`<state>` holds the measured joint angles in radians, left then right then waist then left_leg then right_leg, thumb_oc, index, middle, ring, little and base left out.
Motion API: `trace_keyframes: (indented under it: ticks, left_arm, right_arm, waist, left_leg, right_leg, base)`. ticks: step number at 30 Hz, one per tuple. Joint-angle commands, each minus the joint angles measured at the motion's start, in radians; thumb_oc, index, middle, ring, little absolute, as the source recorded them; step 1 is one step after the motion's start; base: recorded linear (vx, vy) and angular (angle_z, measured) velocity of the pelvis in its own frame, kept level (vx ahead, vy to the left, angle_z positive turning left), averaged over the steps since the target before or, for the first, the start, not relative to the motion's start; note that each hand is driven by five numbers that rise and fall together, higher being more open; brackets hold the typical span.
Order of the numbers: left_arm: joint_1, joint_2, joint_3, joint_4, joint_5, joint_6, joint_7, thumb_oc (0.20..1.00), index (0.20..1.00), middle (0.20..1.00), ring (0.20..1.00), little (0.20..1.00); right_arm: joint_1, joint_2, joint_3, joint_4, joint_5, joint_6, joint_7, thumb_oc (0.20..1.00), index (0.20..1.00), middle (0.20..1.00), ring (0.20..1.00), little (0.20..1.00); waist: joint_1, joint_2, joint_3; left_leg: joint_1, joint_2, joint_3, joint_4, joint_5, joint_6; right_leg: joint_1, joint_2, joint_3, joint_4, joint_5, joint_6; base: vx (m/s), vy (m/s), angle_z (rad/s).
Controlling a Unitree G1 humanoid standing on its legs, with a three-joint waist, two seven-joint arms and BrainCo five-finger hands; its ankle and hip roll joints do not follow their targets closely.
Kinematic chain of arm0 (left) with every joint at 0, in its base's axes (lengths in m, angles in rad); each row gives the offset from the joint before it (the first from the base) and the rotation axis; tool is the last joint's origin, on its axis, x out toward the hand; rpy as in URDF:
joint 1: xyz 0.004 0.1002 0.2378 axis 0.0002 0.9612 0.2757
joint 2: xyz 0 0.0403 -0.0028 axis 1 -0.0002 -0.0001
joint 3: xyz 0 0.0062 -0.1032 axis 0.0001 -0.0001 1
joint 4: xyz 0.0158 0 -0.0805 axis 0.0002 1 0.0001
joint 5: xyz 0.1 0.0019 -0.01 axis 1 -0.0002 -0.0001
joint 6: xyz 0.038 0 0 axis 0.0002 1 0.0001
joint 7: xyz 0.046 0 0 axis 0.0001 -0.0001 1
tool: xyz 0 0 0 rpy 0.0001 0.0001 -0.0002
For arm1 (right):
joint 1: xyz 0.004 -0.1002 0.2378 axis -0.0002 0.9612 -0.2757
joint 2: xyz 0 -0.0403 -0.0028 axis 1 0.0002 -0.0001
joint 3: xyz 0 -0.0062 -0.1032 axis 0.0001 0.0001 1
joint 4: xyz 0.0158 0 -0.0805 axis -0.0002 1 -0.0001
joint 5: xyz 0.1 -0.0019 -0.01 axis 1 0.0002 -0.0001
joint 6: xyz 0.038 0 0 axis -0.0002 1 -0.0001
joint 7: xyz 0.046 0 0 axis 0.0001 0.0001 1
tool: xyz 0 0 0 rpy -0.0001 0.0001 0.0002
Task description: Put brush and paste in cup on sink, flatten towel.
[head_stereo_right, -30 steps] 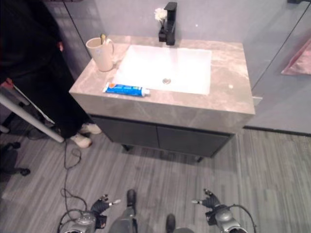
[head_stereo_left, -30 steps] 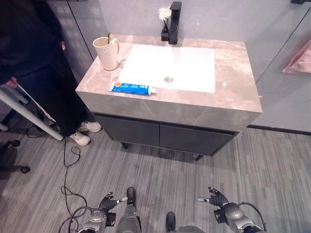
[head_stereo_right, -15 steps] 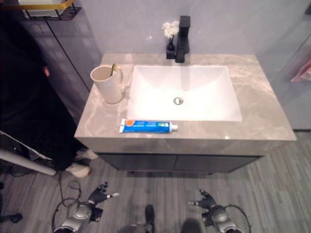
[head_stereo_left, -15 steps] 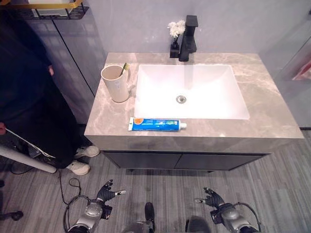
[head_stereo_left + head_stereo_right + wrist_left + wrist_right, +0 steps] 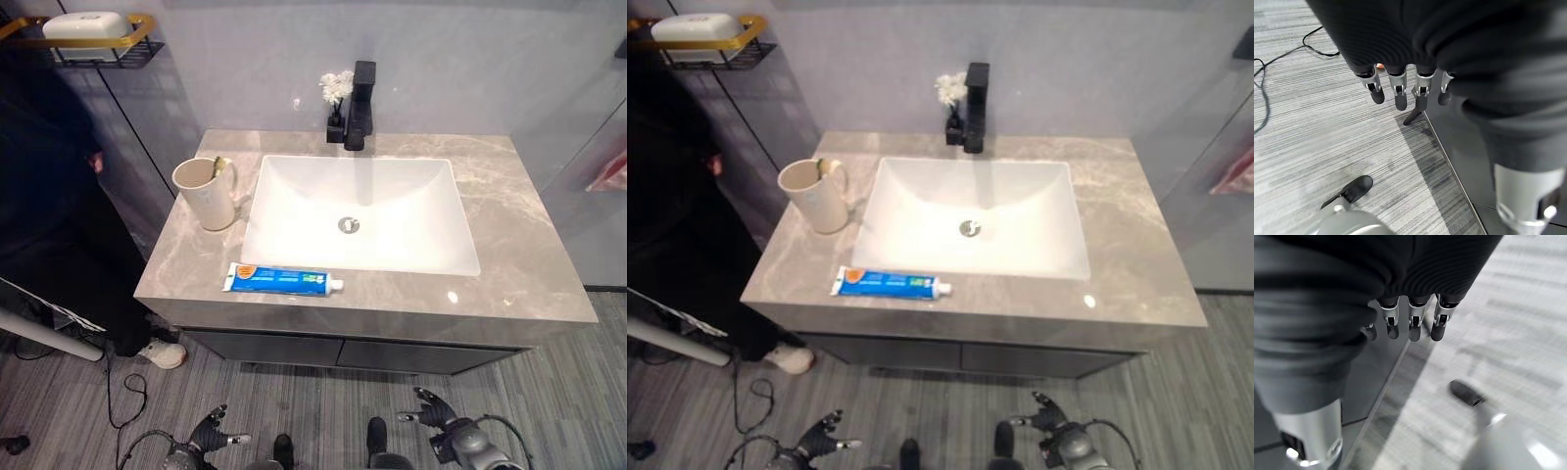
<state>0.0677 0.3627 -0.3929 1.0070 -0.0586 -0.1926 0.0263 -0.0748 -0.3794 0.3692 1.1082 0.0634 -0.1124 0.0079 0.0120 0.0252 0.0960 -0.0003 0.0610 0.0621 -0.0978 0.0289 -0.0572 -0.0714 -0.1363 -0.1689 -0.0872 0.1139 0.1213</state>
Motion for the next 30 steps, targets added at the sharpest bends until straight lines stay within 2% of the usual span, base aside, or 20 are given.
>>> trace_keyframes:
  ticks: [1, 5, 8, 9, 10, 11, 12, 14, 16, 18, 19, 20, 22, 24, 25, 26, 27, 28, 30]
  left_arm:
    - [-0.057, 0.018, 0.002, 0.018, 0.07, -0.036, 0.031, 1.0, 1.0, 1.0, 1.0, 1.0]
    - [-0.026, 0.058, -0.032, -0.091, 0.122, -0.055, 0.022, 1.0, 1.0, 1.0, 1.0, 1.0]
    - [0.037, 0.162, -0.063, -0.283, 0.184, -0.09, 0.001, 1.0, 1.0, 1.0, 1.0, 1.0]
    - [0.04, 0.166, -0.062, -0.288, 0.183, -0.087, -0.001, 1.0, 1.0, 1.0, 1.0, 1.0]
    - [0.062, 0.202, -0.056, -0.346, 0.197, -0.094, -0.007, 1.0, 1.0, 1.0, 1.0, 1.0]
    - [0.122, 0.34, -0.062, -0.537, 0.257, -0.135, -0.039, 1.0, 1.0, 1.0, 1.0, 1.0]
    - [0.127, 0.345, -0.059, -0.544, 0.256, -0.132, -0.041, 1.0, 1.0, 1.0, 1.0, 1.0]
    - [0.141, 0.46, -0.064, -0.692, 0.298, -0.174, -0.065, 1.0, 1.0, 1.0, 1.0, 1.0]
    - [0.17, 0.53, -0.042, -0.764, 0.299, -0.185, -0.076, 1.0, 1.0, 1.0, 1.0, 1.0]
    - [0.181, 0.618, -0.001, -0.888, 0.336, -0.213, -0.045, 1.0, 1.0, 1.0, 1.0, 1.0]
    - [0.19, 0.624, 0.006, -0.898, 0.336, -0.21, -0.045, 1.0, 1.0, 1.0, 1.0, 1.0]
    - [0.203, 0.714, 0.04, -0.976, 0.42, -0.242, 0.037, 1.0, 1.0, 1.0, 1.0, 1.0]
    - [0.212, 0.738, 0.073, -1.005, 0.428, -0.241, 0.058, 1.0, 1.0, 1.0, 1.0, 1.0]
    - [0.246, 0.763, 0.155, -1.074, 0.419, -0.235, 0.081, 1.0, 1.0, 1.0, 1.0, 1.0]
    - [0.261, 0.771, 0.235, -1.129, 0.392, -0.238, 0.11, 1.0, 1.0, 1.0, 1.0, 1.0]
    - [0.283, 0.774, 0.257, -1.142, 0.388, -0.235, 0.105, 1.0, 1.0, 1.0, 1.0, 1.0]
    - [0.281, 0.763, 0.288, -1.15, 0.368, -0.233, 0.122, 1.0, 1.0, 1.0, 1.0, 1.0]
    - [0.289, 0.745, 0.366, -1.178, 0.33, -0.219, 0.151, 1.0, 1.0, 1.0, 1.0, 1.0]
    - [0.266, 0.717, 0.424, -1.199, 0.287, -0.212, 0.182, 1.0, 1.0, 1.0, 1.0, 1.0]
  right_arm:
    - [-0.03, -0.028, -0.004, 0.014, 0.002, -0.033, 0.005, 1.0, 1.0, 1.0, 1.0, 1.0]
    - [-0.027, -0.028, -0.018, 0.056, 0.011, -0.035, 0.0, 1.0, 1.0, 1.0, 1.0, 1.0]
    - [-0.043, -0.032, -0.028, 0.126, -0.015, -0.03, -0.011, 1.0, 1.0, 1.0, 1.0, 1.0]
    - [-0.043, -0.03, -0.028, 0.127, -0.015, -0.031, -0.011, 1.0, 1.0, 1.0, 1.0, 1.0]
    - [-0.046, -0.032, -0.034, 0.138, -0.024, -0.031, -0.016, 1.0, 1.0, 1.0, 1.0, 1.0]
    - [-0.054, -0.042, -0.004, 0.177, -0.142, -0.025, -0.043, 1.0, 1.0, 1.0, 1.0, 1.0]
    - [-0.054, -0.039, -0.005, 0.178, -0.144, -0.026, -0.044, 1.0, 1.0, 1.0, 1.0, 1.0]
    - [-0.053, -0.047, 0.013, 0.195, -0.197, -0.02, -0.041, 1.0, 1.0, 1.0, 1.0, 1.0]
    - [-0.047, -0.042, -0.004, 0.203, -0.191, -0.014, -0.045, 1.0, 1.0, 1.0, 1.0, 1.0]
    - [-0.047, -0.039, -0.042, 0.215, -0.147, -0.007, -0.056, 1.0, 1.0, 1.0, 1.0, 1.0]
    - [-0.047, -0.035, -0.042, 0.215, -0.146, -0.007, -0.056, 1.0, 1.0, 1.0, 1.0, 1.0]
    - [-0.052, -0.03, -0.065, 0.22, -0.128, -0.012, -0.094, 1.0, 1.0, 1.0, 1.0, 1.0]
    - [-0.052, -0.026, -0.087, 0.227, -0.105, -0.008, -0.107, 1.0, 1.0, 1.0, 1.0, 1.0]
    - [-0.049, -0.015, -0.103, 0.233, -0.089, -0.001, -0.119, 1.0, 1.0, 1.0, 1.0, 1.0]
    - [-0.037, -0.009, -0.094, 0.226, -0.095, 0.001, -0.109, 1.0, 1.0, 1.0, 1.0, 1.0]
    - [-0.039, -0.006, -0.089, 0.225, -0.096, 0.002, -0.109, 1.0, 1.0, 1.0, 1.0, 1.0]
    - [-0.028, -0.002, -0.087, 0.226, -0.099, 0.006, -0.101, 1.0, 1.0, 1.0, 1.0, 1.0]
    - [-0.019, 0.004, -0.081, 0.227, -0.094, 0.019, -0.09, 1.0, 1.0, 1.0, 1.0, 1.0]
    - [-0.013, 0.011, -0.084, 0.22, -0.079, 0.025, -0.084, 1.0, 1.0, 1.0, 1.0, 1.0]
  waist:
    - [0.018, -0.012, 0.003]
    - [0.038, -0.002, -0.004]
    - [0.07, 0.016, -0.005]
    - [0.068, 0.015, -0.006]
    - [0.075, 0.019, -0.006]
    - [0.091, 0.032, -0.008]
    - [0.09, 0.03, -0.008]
    - [0.094, 0.038, -0.014]
    - [0.094, 0.038, -0.018]
    - [0.099, 0.046, -0.022]
    - [0.099, 0.043, -0.022]
    - [0.105, 0.05, -0.024]
    - [0.106, 0.051, -0.026]
    - [0.111, 0.054, -0.028]
    - [0.115, 0.057, -0.031]
    - [0.11, 0.055, -0.031]
    - [0.111, 0.056, -0.033]
    - [0.109, 0.058, -0.036]
    - [0.103, 0.061, -0.036]
  left_leg:
    - [-0.104, 0.047, -0.031, 0.042, 0.072, -0.058]
    - [-0.106, 0.058, -0.053, 0.023, 0.09, -0.074]
    - [-0.117, 0.059, -0.079, 0.012, 0.1, -0.085]
    - [-0.117, 0.06, -0.08, 0.012, 0.1, -0.085]
    - [-0.119, 0.059, -0.084, 0.01, 0.1, -0.085]
    - [-0.119, 0.058, -0.09, 0.01, 0.095, -0.088]
    - [-0.118, 0.058, -0.09, 0.01, 0.095, -0.088]
    - [-0.115, 0.057, -0.093, 0.01, 0.09, -0.09]
    - [-0.112, 0.056, -0.095, 0.01, 0.089, -0.092]
    - [-0.113, 0.053, -0.101, 0.01, 0.089, -0.094]
    - [-0.113, 0.054, -0.101, 0.01, 0.088, -0.094]
    - [-0.121, 0.053, -0.105, 0.01, 0.092, -0.102]
    - [-0.125, 0.053, -0.106, 0.01, 0.094, -0.103]
    - [-0.131, 0.054, -0.106, 0.01, 0.097, -0.106]
    - [-0.134, 0.053, -0.105, 0.01, 0.098, -0.108]
    - [-0.134, 0.054, -0.104, 0.01, 0.098, -0.108]
    - [-0.134, 0.053, -0.104, 0.01, 0.098, -0.11]
    - [-0.134, 0.052, -0.099, 0.01, 0.097, -0.111]
    - [-0.137, 0.05, -0.095, 0.01, 0.097, -0.113]
  right_leg:
    - [0.007, -0.039, 0.002, 0.076, -0.048, 0.049]
    - [0.033, -0.036, -0.031, 0.059, -0.052, 0.049]
    - [0.044, -0.041, -0.063, 0.058, -0.056, 0.051]
    - [0.045, -0.041, -0.064, 0.057, -0.057, 0.051]
    - [0.046, -0.042, -0.068, 0.056, -0.057, 0.052]
    - [0.058, -0.047, -0.081, 0.053, -0.06, 0.055]
    - [0.059, -0.046, -0.081, 0.052, -0.06, 0.055]
    - [0.069, -0.049, -0.088, 0.048, -0.063, 0.056]
    - [0.078, -0.051, -0.092, 0.045, -0.065, 0.057]
    - [0.081, -0.053, -0.096, 0.044, -0.065, 0.059]
    - [0.082, -0.053, -0.096, 0.044, -0.065, 0.058]
    - [0.083, -0.055, -0.108, 0.039, -0.063, 0.061]
    - [0.085, -0.056, -0.113, 0.035, -0.061, 0.063]
    - [0.086, -0.058, -0.12, 0.025, -0.054, 0.066]
    - [0.088, -0.059, -0.121, 0.015, -0.05, 0.067]
    - [0.088, -0.058, -0.12, 0.014, -0.049, 0.067]
    - [0.089, -0.06, -0.12, 0.009, -0.048, 0.068]
    - [0.088, -0.063, -0.116, 0.004, -0.045, 0.069]
    - [0.084, -0.065, -0.11, 0.001, -0.043, 0.069]
  base:
    - [0.02, -0.105, 0.18]
    - [0.02, -0.076, 0.3]
    - [0.0, -0.037, 0.23]
    - [-0.01, -0.015, 0.19]
    - [0.03, -0.007, 0.23]
    - [0.03, -0.007, 0.15]
    - [0.05, -0.005, 0.15]
    - [0.05, -0.001, 0.21]
    - [0.05, 0.009, 0.08]
    - [0.02, 0.005, 0.06]
    - [0.02, -0.007, 0.11]
    - [0.01, -0.008, 0.14]
    - [0.01, -0.014, 0.12]
    - [0.0, -0.007, 0.02]
    - [0.0, 0.0, 0.0]
    - [0.0, 0.0, 0.0]
    - [0.0, 0.0, 0.0]
    - [0.0, 0.0, 0.0]
    - [0.0, 0.0, 0.0]
